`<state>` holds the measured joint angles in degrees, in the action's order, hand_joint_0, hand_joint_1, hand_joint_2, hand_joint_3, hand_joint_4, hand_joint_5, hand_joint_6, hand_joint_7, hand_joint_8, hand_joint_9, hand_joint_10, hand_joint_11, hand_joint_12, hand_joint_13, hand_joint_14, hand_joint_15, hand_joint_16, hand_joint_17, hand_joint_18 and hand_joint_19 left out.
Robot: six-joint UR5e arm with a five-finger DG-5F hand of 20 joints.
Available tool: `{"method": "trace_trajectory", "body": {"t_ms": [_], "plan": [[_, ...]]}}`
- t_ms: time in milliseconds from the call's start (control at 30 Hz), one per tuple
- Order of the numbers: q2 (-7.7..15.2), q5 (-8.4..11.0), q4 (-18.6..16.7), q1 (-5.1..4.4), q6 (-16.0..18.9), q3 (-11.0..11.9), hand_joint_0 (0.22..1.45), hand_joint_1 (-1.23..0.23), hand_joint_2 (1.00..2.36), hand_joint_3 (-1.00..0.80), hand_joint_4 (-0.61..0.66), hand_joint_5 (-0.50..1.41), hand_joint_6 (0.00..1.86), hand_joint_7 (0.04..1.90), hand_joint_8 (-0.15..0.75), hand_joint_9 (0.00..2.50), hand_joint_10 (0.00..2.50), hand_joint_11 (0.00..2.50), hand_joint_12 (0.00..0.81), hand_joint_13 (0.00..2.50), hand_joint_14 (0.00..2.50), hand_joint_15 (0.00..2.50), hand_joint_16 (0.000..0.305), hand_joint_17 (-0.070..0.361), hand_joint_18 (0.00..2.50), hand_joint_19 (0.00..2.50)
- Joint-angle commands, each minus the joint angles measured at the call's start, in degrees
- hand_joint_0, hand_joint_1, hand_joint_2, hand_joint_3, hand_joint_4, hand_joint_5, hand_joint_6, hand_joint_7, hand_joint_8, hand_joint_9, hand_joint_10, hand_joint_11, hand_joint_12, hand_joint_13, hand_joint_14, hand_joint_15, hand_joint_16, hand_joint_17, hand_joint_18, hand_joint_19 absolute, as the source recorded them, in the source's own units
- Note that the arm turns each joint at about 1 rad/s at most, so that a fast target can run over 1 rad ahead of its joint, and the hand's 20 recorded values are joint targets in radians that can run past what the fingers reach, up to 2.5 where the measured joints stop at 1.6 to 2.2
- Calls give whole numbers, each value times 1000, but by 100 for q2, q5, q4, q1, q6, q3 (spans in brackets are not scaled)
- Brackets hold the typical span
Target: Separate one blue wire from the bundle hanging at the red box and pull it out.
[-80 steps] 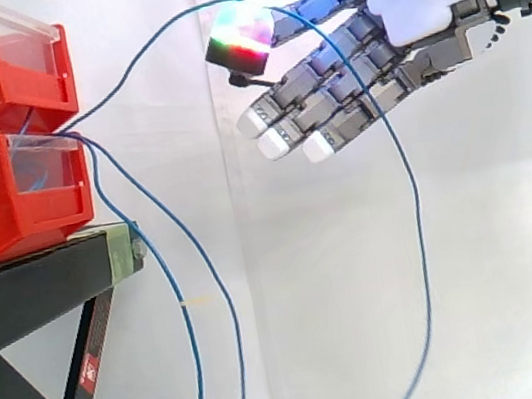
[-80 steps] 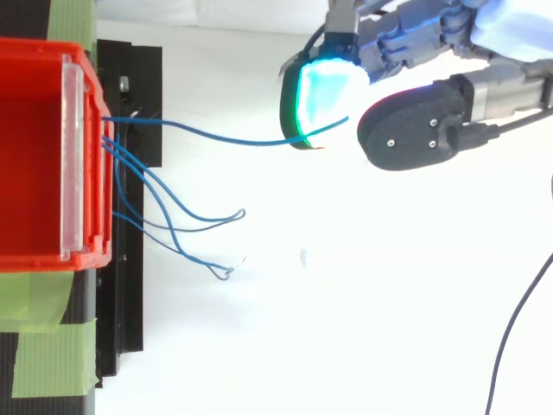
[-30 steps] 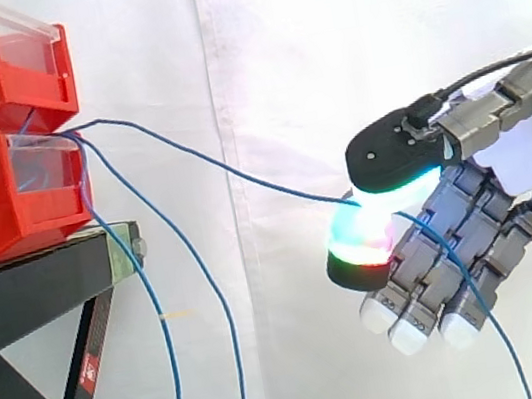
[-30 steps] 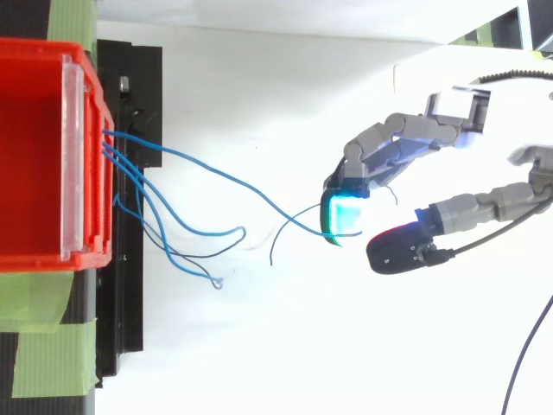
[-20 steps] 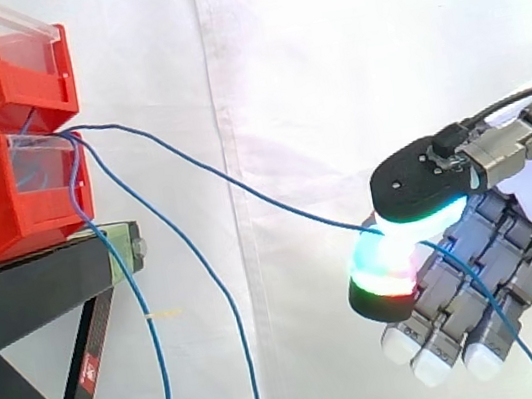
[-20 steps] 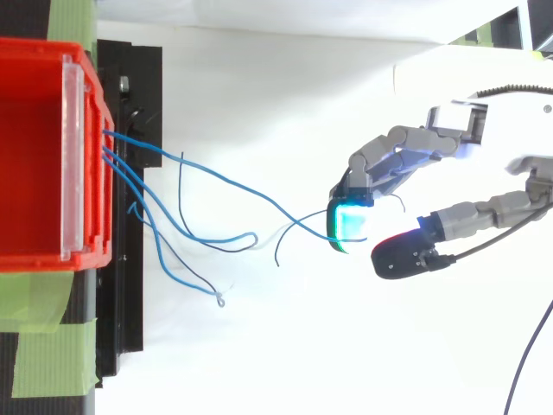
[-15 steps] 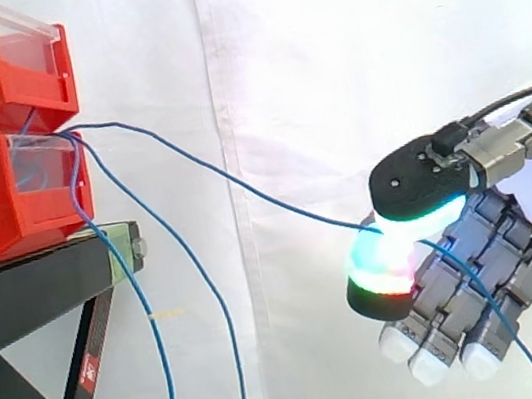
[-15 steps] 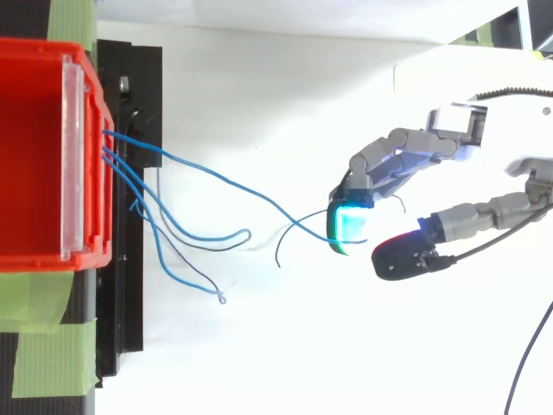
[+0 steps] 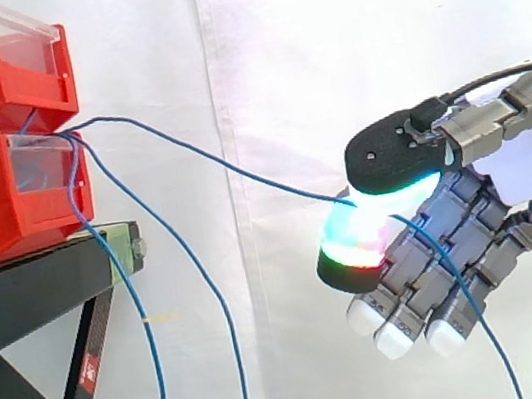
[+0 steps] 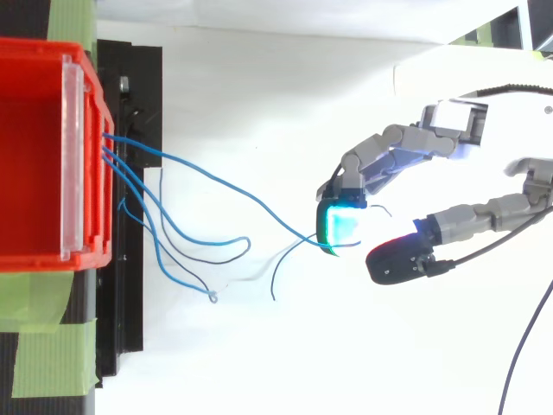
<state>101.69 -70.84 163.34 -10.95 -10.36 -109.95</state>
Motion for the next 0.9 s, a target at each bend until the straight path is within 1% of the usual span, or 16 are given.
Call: {"method": "trace_trajectory", "body": {"t_ms": [0, 300, 400, 467, 667, 700, 733, 767, 800, 833, 867], "plan": [[0, 0, -4, 6, -10, 0, 519, -753, 1275, -30, -175, -93, 863, 1089, 352, 554, 5, 236, 499, 444, 8, 362, 70, 158, 630, 303], [0, 0, -4, 6, -10, 0, 516, -749, 1286, -33, -186, -92, 863, 1088, 348, 567, 5, 239, 487, 380, 8, 338, 70, 158, 565, 285], [0, 0, -4, 6, -10, 0, 504, -740, 1330, -48, -186, -91, 863, 1085, 348, 569, 5, 239, 487, 372, 8, 333, 71, 159, 546, 270], [0, 0, -4, 23, -10, 0, 504, -740, 1333, -49, -181, -91, 863, 1084, 348, 570, 5, 239, 485, 363, 8, 332, 71, 159, 529, 265], [0, 0, -4, 14, -10, 0, 496, -736, 1371, -55, -184, -89, 864, 1087, 350, 611, 6, 253, 492, 347, 7, 314, 74, 168, 431, 194], [0, 0, -4, 14, -10, 0, 478, -714, 1454, -69, -193, -83, 864, 1089, 352, 639, 6, 249, 490, 335, 7, 302, 77, 173, 375, 163], [0, 0, -4, 14, -10, 0, 459, -698, 1561, -94, -192, -78, 863, 1090, 355, 678, 6, 273, 463, 315, 7, 299, 75, 169, 303, 143], [0, 0, -4, 14, -10, 0, 455, -694, 1577, -93, -199, -76, 862, 1093, 357, 695, 8, 283, 452, 315, 7, 308, 72, 162, 269, 140], [0, 0, -4, 14, -19, 0, 437, -682, 1672, -115, -200, -73, 862, 1089, 366, 761, 7, 310, 436, 335, 7, 332, 66, 148, 228, 127], [0, 0, -4, 14, -19, 0, 426, -680, 1734, -133, -205, -69, 859, 1095, 365, 802, 8, 326, 436, 372, 8, 346, 61, 138, 184, 117], [0, 0, -4, 14, -10, 0, 425, -680, 1744, -136, -204, -68, 858, 1101, 367, 818, 10, 336, 435, 376, 8, 351, 61, 137, 182, 123]]}}
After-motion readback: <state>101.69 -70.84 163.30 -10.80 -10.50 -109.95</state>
